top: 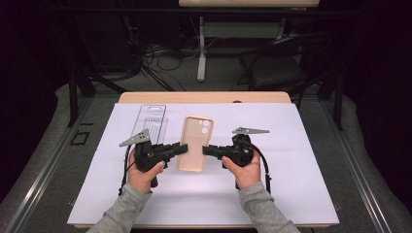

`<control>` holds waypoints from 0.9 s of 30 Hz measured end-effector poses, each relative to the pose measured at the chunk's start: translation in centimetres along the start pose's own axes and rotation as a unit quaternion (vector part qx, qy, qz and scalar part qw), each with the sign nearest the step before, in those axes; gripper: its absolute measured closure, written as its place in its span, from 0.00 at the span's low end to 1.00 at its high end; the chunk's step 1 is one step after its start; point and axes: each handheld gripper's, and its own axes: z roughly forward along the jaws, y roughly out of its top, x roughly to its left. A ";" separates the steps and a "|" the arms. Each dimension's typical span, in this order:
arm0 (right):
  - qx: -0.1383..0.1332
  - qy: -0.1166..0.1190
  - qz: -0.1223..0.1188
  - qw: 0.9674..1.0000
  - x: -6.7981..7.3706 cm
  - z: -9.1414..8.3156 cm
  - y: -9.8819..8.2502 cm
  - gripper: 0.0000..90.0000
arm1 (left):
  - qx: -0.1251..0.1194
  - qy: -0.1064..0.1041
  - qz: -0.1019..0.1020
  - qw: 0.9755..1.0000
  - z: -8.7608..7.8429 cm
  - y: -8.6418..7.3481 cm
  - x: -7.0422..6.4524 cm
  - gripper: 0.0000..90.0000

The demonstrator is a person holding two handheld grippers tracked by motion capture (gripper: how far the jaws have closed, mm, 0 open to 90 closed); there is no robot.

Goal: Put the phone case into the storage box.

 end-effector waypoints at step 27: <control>-0.016 -0.069 -0.031 0.997 -0.5 -1.1 0.3 0.91 | 0.010 0.056 0.012 0.998 -0.2 0.2 0.0 0.64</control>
